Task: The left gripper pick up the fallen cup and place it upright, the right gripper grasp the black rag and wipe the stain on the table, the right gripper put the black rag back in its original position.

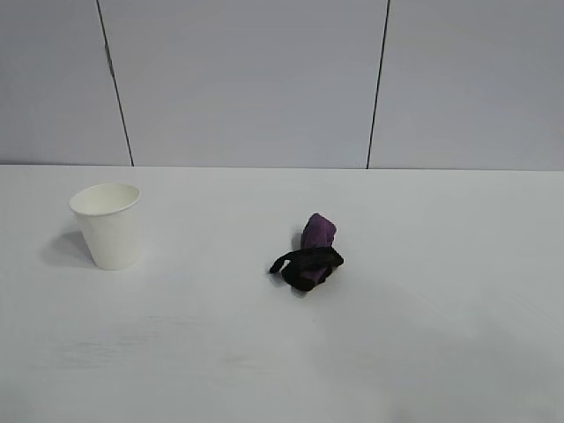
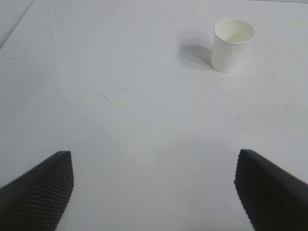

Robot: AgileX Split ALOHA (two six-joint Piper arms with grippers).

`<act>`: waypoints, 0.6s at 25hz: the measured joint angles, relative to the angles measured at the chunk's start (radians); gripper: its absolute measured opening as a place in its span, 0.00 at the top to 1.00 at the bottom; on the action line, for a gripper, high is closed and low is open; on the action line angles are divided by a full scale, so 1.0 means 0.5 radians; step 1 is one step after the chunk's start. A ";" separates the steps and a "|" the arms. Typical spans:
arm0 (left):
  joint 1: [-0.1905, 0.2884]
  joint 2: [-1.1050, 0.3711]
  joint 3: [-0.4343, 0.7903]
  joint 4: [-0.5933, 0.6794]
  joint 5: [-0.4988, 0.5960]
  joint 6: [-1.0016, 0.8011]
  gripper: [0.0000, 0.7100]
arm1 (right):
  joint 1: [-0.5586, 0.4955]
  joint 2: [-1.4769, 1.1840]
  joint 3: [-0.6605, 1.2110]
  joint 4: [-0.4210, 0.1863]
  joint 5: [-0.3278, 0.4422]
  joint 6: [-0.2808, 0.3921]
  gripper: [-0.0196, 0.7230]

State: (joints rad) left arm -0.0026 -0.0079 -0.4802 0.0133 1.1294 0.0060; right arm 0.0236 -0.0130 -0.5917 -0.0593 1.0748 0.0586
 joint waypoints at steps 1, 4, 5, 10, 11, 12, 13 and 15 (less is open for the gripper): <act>0.000 0.000 0.000 0.000 0.000 0.000 0.07 | -0.016 -0.009 0.045 0.002 -0.005 0.000 0.13; 0.000 0.000 0.000 0.000 0.000 0.000 0.07 | -0.030 -0.010 0.192 0.002 -0.003 0.000 0.13; 0.000 0.000 0.000 0.000 0.000 0.000 0.07 | -0.030 -0.010 0.211 0.002 0.002 0.000 0.13; 0.000 0.000 0.000 0.000 0.000 0.000 0.07 | -0.030 -0.010 0.234 0.008 0.004 0.000 0.13; 0.000 0.000 0.000 0.000 0.000 0.000 0.07 | -0.030 -0.010 0.241 0.011 0.007 0.000 0.13; 0.000 0.000 0.000 0.000 0.000 0.000 0.07 | -0.030 -0.010 0.242 0.018 0.008 0.000 0.13; 0.000 0.000 0.000 0.000 0.000 0.000 0.07 | -0.030 -0.010 0.242 0.024 0.008 0.000 0.13; 0.000 0.000 0.000 0.000 0.000 0.000 0.07 | -0.030 -0.010 0.244 0.028 0.008 0.000 0.13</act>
State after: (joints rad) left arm -0.0026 -0.0079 -0.4802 0.0133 1.1294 0.0060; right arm 0.0085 -0.0181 -0.4697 -0.0454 1.0790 0.0586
